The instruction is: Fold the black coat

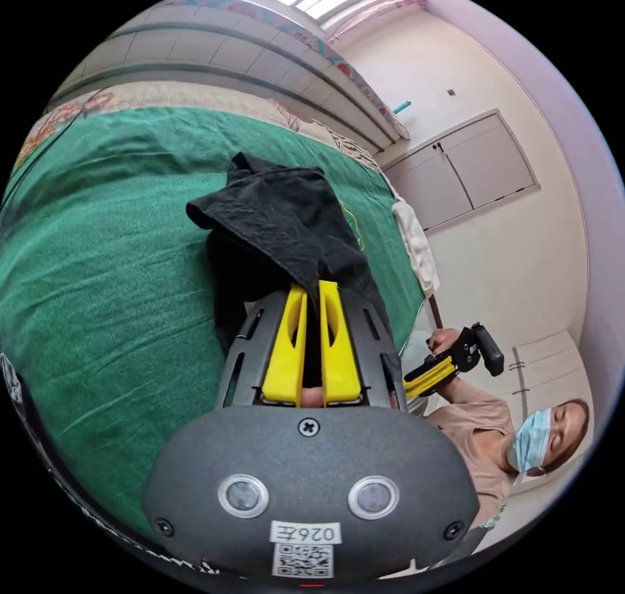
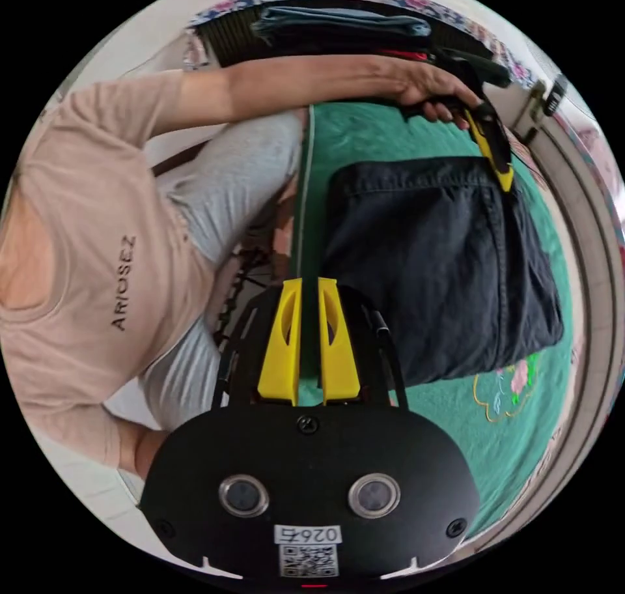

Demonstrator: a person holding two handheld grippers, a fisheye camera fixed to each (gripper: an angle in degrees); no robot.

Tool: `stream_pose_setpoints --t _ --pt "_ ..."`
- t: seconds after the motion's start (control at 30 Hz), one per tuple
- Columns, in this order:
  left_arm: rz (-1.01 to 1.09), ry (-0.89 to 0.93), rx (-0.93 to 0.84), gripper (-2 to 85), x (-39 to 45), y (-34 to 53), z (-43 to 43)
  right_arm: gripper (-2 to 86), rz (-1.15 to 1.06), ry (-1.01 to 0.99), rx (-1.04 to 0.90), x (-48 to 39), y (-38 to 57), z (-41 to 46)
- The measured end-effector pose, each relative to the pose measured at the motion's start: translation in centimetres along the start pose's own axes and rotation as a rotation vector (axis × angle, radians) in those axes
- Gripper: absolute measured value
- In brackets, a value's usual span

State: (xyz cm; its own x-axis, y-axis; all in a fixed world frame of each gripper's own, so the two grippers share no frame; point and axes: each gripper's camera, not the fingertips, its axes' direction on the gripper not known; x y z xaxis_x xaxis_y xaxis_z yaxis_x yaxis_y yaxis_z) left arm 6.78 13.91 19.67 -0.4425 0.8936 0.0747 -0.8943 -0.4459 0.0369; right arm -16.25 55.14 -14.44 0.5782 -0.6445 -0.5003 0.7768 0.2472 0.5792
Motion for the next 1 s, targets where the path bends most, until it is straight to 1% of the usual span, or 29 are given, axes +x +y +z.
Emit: stream_pose_setpoints --t 0.07,0.13,0.2,0.27,0.3,0.33,0.37,0.4,0.43,0.53,0.57,0.6,0.67,0.73,0.77,0.8,0.83,0.87,0.9,0.97,1.0 --pt "-0.053 0.025 -0.048 6.7 -2.0 0.3 0.7 0.2 0.049 -0.085 0.011 0.4 2.2 -0.2" --pt "-0.079 0.054 -0.07 8.0 -3.4 0.8 0.9 -0.1 0.142 -0.143 0.098 1.8 5.7 -1.5" --pt "-0.082 0.109 -0.019 8.0 -4.3 1.4 0.1 -0.3 0.215 -0.167 0.191 2.9 8.8 -3.3" --pt "-0.094 0.153 0.049 7.8 -5.0 1.8 -0.6 -0.7 0.342 -0.161 0.281 4.7 12.2 -4.6" --pt "-0.11 0.174 0.1 7.8 -5.7 2.0 -1.0 -0.8 0.458 -0.163 0.317 6.4 14.6 -4.3" --pt "-0.117 0.179 0.122 7.9 -6.0 2.0 -1.1 -0.9 0.571 -0.19 0.307 8.3 16.7 -2.8" --pt "-0.12 0.179 0.159 8.3 -6.4 1.8 -1.3 -0.9 0.612 -0.217 0.279 9.2 17.5 -1.5" --pt "-0.114 0.165 0.19 10.1 -6.6 1.3 -1.3 -0.9 0.635 -0.299 0.178 10.3 18.4 1.8" --pt "-0.114 0.154 0.204 11.1 -6.6 1.0 -1.3 -0.9 0.622 -0.356 0.074 10.6 18.8 5.0" --pt "-0.067 0.069 0.262 15.3 -5.5 -2.0 -1.6 -0.9 0.603 -0.341 0.029 10.0 20.4 5.9" --pt "-0.051 -0.004 0.255 16.6 -4.9 -3.6 -1.4 -0.9 0.587 -0.331 0.026 9.6 20.7 5.5" --pt "-0.046 -0.093 0.234 17.9 -4.5 -5.5 -0.7 -0.9 0.565 -0.313 0.02 9.0 21.5 5.1" --pt "-0.056 -0.213 0.176 21.1 -4.5 -8.6 1.1 -0.9 0.566 -0.304 0.014 8.5 22.9 4.9" --pt "-0.06 -0.255 0.06 22.0 -4.9 -11.8 3.8 -0.9 0.57 -0.315 0.025 8.3 25.0 4.4" --pt "-0.073 -0.406 -0.02 19.1 -4.3 -13.4 4.9 -0.9 0.57 -0.32 0.029 8.3 25.5 4.3" --pt "0.042 -0.446 -0.061 13.1 -2.5 -14.9 5.3 -0.9 0.569 -0.33 0.036 8.3 26.5 4.0" --pt "0.079 -0.392 -0.051 8.5 -1.7 -15.6 5.1 -0.9 0.563 -0.338 0.044 8.3 27.5 3.5" --pt "0.111 -0.336 0.024 3.8 -0.4 -16.4 3.8 -0.9 0.559 -0.339 0.049 8.2 27.9 3.3" --pt "0.155 -0.293 0.116 3.7 0.5 -16.8 2.4 -0.9 0.555 -0.335 0.064 8.2 28.7 2.7" --pt "0.138 -0.249 0.151 4.4 0.2 -17.7 1.3 -0.9 0.561 -0.355 0.112 8.3 29.8 1.6" --pt "0.111 -0.216 0.156 6.6 -0.3 -18.4 1.0 -0.9 0.566 -0.382 0.131 8.5 30.6 1.1"
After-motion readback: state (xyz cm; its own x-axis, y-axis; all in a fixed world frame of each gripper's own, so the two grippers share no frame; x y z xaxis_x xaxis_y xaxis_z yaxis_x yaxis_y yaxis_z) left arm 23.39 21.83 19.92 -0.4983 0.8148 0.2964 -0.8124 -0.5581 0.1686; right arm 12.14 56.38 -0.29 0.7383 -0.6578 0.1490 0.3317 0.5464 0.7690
